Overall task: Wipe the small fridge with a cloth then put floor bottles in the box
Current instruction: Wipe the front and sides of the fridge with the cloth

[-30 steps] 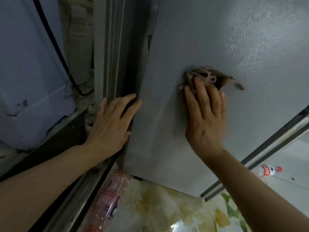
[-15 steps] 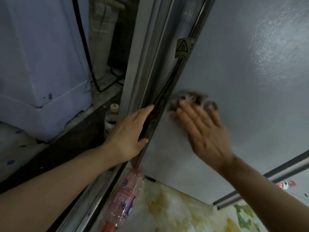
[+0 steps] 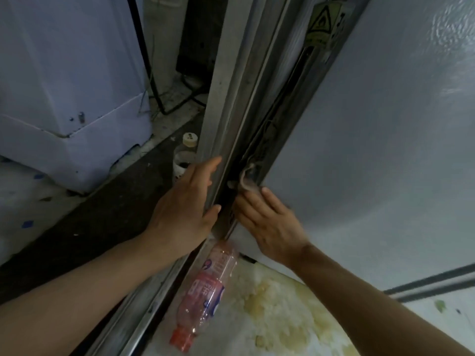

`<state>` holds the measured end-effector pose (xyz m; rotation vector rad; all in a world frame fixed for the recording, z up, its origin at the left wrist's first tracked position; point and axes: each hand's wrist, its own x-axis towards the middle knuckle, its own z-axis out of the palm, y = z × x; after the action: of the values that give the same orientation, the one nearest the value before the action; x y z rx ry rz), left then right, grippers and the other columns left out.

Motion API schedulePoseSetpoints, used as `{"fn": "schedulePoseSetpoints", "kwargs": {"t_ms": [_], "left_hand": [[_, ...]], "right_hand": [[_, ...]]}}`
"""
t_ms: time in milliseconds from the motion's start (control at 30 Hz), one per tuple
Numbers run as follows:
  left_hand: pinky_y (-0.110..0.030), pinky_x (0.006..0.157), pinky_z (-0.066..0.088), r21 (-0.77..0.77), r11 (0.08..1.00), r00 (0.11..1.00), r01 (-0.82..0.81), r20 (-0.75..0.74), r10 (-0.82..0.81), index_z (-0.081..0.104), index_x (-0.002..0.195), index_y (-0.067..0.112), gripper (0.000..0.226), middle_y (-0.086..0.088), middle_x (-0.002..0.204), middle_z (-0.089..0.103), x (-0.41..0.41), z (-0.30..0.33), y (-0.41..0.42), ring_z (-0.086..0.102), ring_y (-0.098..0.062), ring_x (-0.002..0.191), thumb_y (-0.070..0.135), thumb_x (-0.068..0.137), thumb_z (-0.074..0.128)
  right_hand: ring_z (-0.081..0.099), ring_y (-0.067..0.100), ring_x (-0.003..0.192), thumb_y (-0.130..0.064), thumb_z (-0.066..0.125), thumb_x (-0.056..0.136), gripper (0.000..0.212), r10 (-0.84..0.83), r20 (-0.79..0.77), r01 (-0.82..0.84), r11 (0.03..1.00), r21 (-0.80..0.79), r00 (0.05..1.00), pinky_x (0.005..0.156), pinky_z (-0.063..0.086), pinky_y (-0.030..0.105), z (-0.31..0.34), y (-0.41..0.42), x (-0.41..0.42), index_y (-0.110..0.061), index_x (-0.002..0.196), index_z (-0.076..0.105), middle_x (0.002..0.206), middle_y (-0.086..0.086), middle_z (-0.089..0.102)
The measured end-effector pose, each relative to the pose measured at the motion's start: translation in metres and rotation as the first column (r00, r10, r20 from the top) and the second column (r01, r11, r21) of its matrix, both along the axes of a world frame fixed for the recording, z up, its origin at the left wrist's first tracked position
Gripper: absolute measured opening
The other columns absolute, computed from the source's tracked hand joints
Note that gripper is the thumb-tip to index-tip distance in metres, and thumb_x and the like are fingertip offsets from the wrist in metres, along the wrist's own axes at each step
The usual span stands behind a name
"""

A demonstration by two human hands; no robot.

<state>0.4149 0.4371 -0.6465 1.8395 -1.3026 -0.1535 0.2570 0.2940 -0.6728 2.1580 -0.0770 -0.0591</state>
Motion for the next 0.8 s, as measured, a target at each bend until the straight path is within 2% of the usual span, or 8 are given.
{"fn": "schedulePoseSetpoints", "kwargs": {"t_ms": [167,233,333,467,567,633,733,800], "left_hand": [[-0.035,0.094,0.047,0.068,0.998,0.999,0.02,0.036,-0.022,0.019,0.146,0.029,0.081,0.005,0.14,0.038,-0.004,0.0,0.007,0.045,-0.01,0.12,0.015,0.082,0.066],[-0.04,0.094,0.047,0.087,0.996,0.999,0.025,0.039,-0.029,0.019,0.146,0.029,0.08,0.004,0.141,0.037,-0.008,0.0,0.003,0.045,-0.014,0.121,0.016,0.082,0.066],[-0.043,0.099,0.044,0.094,0.995,0.999,0.041,-0.007,-0.04,0.02,0.145,0.03,0.079,0.003,0.143,0.036,-0.016,0.001,-0.007,0.045,-0.016,0.124,0.014,0.082,0.066],[-0.04,0.103,0.04,0.029,0.996,0.996,0.081,-0.041,-0.08,0.023,0.146,0.023,0.081,-0.004,0.142,0.037,-0.034,0.003,-0.029,0.046,-0.021,0.122,0.009,0.08,0.068],[-0.034,0.099,0.04,-0.014,0.995,0.995,0.1,-0.025,-0.101,0.021,0.147,0.02,0.082,-0.008,0.138,0.039,-0.047,0.003,-0.041,0.048,-0.022,0.117,0.009,0.08,0.067],[-0.038,0.097,0.043,-0.008,0.996,0.996,0.088,-0.009,-0.088,0.02,0.148,0.017,0.081,-0.01,0.136,0.038,-0.056,0.001,-0.045,0.049,-0.024,0.115,0.011,0.081,0.066],[-0.042,0.099,0.042,0.011,0.999,0.999,0.036,0.025,-0.037,0.019,0.147,0.012,0.082,-0.012,0.136,0.035,-0.065,-0.001,-0.049,0.047,-0.027,0.117,0.014,0.081,0.067],[-0.045,0.101,0.041,0.028,0.999,0.999,0.026,0.035,-0.027,0.018,0.147,0.011,0.085,-0.014,0.136,0.034,-0.069,-0.001,-0.05,0.046,-0.028,0.119,0.014,0.079,0.069]], "right_hand": [[-0.028,0.027,0.136,-0.033,0.037,0.095,0.071,-0.103,-0.196,0.103,0.995,-0.007,0.975,0.105,-0.025,0.05,-0.03,0.005,-0.017,-0.018,0.15,-0.006,0.154,0.004,-0.018],[-0.011,0.022,0.144,-0.026,0.032,0.095,0.064,-0.049,-0.157,0.049,0.999,-0.002,0.986,0.107,-0.026,0.053,-0.011,0.006,-0.024,-0.021,0.152,0.003,0.159,-0.001,-0.003],[0.038,0.02,0.136,-0.016,0.041,0.091,0.05,0.114,0.29,-0.13,0.991,0.035,0.95,0.115,0.003,0.045,0.038,-0.001,-0.041,-0.022,0.14,0.042,0.143,-0.004,0.047],[0.044,0.026,0.116,-0.01,0.048,0.094,0.041,0.217,0.656,-0.223,0.972,-0.076,0.723,0.102,0.022,0.044,0.085,-0.018,-0.068,-0.015,0.135,0.052,0.134,0.006,0.045],[0.042,0.027,0.109,-0.009,0.057,0.09,0.043,0.151,0.78,-0.168,0.984,-0.06,0.608,0.089,0.029,0.041,0.065,-0.018,-0.074,-0.012,0.133,0.055,0.131,0.009,0.042],[0.042,0.03,0.111,-0.008,0.053,0.09,0.045,0.121,0.715,-0.175,0.985,0.002,0.689,0.087,0.032,0.042,0.029,-0.015,-0.08,-0.013,0.135,0.053,0.134,0.01,0.041],[0.041,0.03,0.114,-0.018,0.054,0.085,0.049,0.08,0.414,-0.105,0.994,0.039,0.907,0.096,0.031,0.046,-0.018,-0.013,-0.092,-0.02,0.135,0.054,0.135,0.006,0.041],[0.042,0.027,0.118,-0.025,0.06,0.08,0.055,0.018,0.246,-0.03,0.998,0.046,0.969,0.102,0.028,0.044,-0.029,-0.008,-0.098,-0.023,0.134,0.055,0.135,0.0,0.051]]}}
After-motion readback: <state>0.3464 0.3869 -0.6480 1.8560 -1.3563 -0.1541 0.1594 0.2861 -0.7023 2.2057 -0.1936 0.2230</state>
